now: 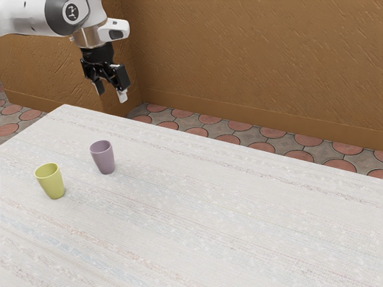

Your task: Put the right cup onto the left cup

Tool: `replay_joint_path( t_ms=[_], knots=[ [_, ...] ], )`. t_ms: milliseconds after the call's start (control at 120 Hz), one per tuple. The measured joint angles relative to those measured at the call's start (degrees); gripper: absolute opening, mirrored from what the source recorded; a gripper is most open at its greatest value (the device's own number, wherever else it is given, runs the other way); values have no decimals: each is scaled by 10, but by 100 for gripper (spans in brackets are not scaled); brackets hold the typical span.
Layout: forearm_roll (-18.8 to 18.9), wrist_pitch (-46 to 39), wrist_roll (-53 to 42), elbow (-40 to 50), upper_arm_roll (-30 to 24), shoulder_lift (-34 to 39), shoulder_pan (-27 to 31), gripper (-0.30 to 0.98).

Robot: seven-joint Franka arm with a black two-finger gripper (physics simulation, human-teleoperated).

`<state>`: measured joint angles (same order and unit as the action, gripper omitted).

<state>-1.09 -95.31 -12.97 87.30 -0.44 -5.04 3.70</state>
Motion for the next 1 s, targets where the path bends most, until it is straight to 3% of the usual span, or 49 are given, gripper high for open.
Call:
replay_joint_path(
  t_ms=[258,500,642,800,1000],
  knots=[
    [-1,-2,-9,8,7,5,-1,69],
    [-4,-48,-14,114,68,42,0,69],
    [-10,-94,-17,126,76,4,28,69],
    [-13,-145,-23,118,81,-48,6,69],
    [-16,-190,-35,102,94,-108,18,69]
  ],
)
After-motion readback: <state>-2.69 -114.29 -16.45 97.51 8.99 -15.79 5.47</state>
